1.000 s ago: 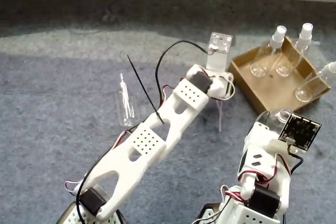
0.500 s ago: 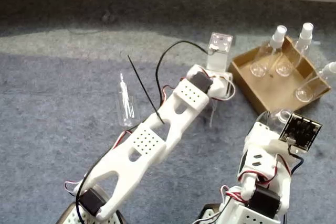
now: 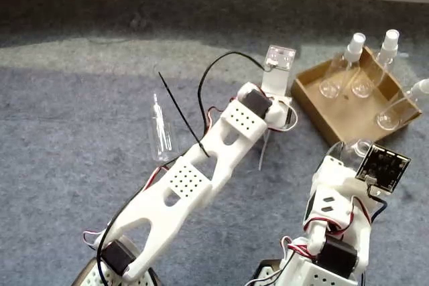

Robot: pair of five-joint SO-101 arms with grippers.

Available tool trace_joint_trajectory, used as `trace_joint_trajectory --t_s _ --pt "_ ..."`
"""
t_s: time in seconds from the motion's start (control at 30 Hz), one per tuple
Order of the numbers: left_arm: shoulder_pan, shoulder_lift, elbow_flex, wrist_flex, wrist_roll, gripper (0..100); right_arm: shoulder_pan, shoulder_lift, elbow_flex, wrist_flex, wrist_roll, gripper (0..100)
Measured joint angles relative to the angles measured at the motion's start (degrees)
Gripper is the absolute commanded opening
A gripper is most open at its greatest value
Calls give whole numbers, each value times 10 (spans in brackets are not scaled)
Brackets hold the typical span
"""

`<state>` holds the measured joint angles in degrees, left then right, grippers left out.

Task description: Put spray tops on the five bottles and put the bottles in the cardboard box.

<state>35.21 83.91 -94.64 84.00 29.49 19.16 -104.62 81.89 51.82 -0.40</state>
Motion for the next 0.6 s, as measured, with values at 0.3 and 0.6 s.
trace_joint_trajectory --t_s 0.3,0.6 --pt "-39 -3 -5 132 0 24 0 0 0 0 0 214" --pt "-91 -4 -5 149 -103 24 0 0 0 0 0 214"
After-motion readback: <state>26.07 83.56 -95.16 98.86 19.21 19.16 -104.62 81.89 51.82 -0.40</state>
